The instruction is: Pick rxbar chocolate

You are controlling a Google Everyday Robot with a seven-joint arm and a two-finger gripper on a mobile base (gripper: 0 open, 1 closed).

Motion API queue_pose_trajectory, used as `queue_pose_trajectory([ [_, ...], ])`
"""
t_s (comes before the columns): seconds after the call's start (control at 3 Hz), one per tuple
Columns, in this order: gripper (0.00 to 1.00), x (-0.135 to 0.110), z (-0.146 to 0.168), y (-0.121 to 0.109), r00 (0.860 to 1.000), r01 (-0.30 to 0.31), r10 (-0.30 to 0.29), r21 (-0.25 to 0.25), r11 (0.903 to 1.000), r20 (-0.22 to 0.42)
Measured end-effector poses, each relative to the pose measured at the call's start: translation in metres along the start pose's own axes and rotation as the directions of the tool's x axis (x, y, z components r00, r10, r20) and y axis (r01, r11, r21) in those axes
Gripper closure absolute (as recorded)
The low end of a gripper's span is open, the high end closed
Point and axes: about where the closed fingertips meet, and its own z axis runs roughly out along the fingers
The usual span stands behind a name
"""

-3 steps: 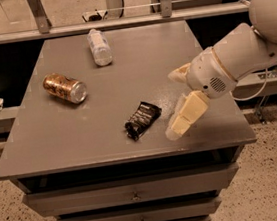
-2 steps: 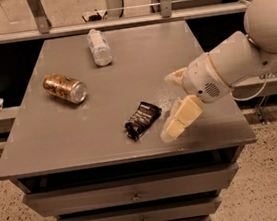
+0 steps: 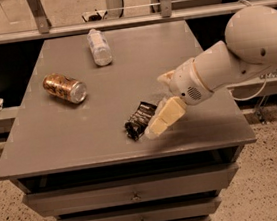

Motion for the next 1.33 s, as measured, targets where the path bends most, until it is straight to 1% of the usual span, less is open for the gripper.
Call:
queue_pose_trajectory([
  [0.33, 0.03, 0.004, 0.018, -0.003, 0.999, -0.037, 0.037, 0.008, 0.9993, 0.0],
  [0.67, 0.26, 0.006, 0.029, -0.003, 0.998, -0.057, 0.057, 0.008, 0.9983, 0.0],
  [1.0, 0.49, 0.005, 0.033, -0.002, 0.998, -0.069, 0.069, 0.014, 0.9975, 0.003],
  [1.33, 0.8, 0.004, 0.032, -0.002, 0.998, -0.069, 0.069, 0.015, 0.9975, 0.003],
])
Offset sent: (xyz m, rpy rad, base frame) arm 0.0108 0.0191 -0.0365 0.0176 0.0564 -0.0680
